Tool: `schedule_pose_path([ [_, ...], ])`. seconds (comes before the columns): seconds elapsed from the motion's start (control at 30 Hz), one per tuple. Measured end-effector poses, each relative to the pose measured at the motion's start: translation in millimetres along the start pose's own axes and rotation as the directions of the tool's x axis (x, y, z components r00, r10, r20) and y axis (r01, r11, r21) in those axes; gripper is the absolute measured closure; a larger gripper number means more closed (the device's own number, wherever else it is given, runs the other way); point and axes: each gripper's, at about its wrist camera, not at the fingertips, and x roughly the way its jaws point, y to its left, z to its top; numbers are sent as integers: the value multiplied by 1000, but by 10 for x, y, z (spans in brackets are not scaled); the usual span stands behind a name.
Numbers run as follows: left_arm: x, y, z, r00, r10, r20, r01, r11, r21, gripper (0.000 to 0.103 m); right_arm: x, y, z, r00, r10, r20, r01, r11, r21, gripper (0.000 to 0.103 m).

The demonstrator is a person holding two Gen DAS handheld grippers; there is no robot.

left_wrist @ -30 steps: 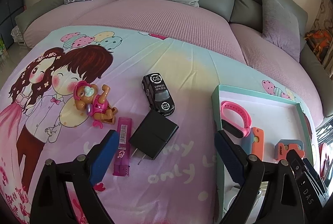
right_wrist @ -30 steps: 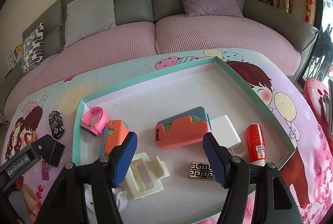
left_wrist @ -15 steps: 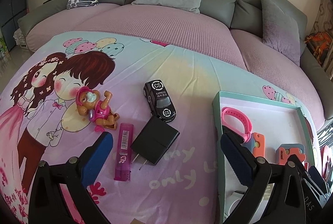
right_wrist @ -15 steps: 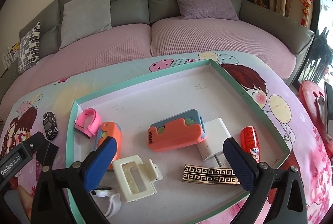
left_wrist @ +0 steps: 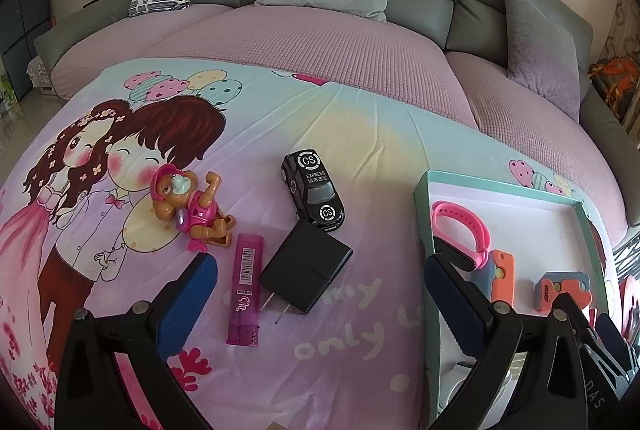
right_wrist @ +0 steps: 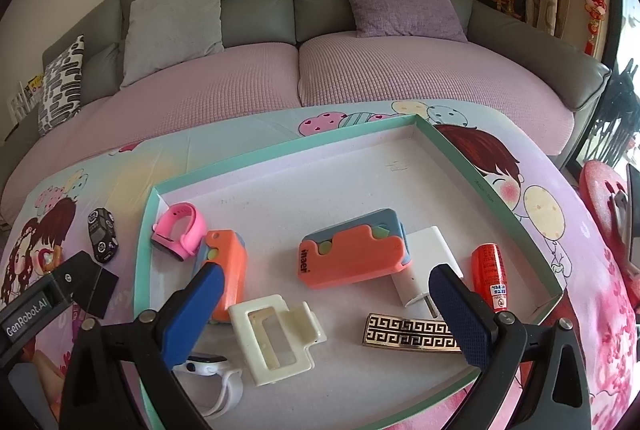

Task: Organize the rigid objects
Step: 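Move both open grippers back from the tray toward the item pile, then move left gripper to the pink dog figure while right moves to the black charger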

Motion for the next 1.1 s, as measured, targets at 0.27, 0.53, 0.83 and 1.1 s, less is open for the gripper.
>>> schedule_pose_path([
  [0.27, -167, 401, 82, 994, 108, 33, -106, 993, -47, 0, -10, 483, -69, 995, 97, -9, -97, 991, -87, 0],
  [0.53, -250, 1050, 84, 974, 226, 28, -218, 962, -166, 0, -19, 899, -157, 985, 171, -10, -170, 972, -160, 0],
  [0.83, -215, 1408, 32, 972, 236, -5, -232, 946, -225, 0, 70, 1214, -238, 981, 191, -38, -195, 962, -193, 0],
  [1.1, -165, 1736, -10, 970, 239, -36, -239, 927, -287, 0, 90, 1538, -365, 977, 211, -36, -213, 936, -282, 0],
])
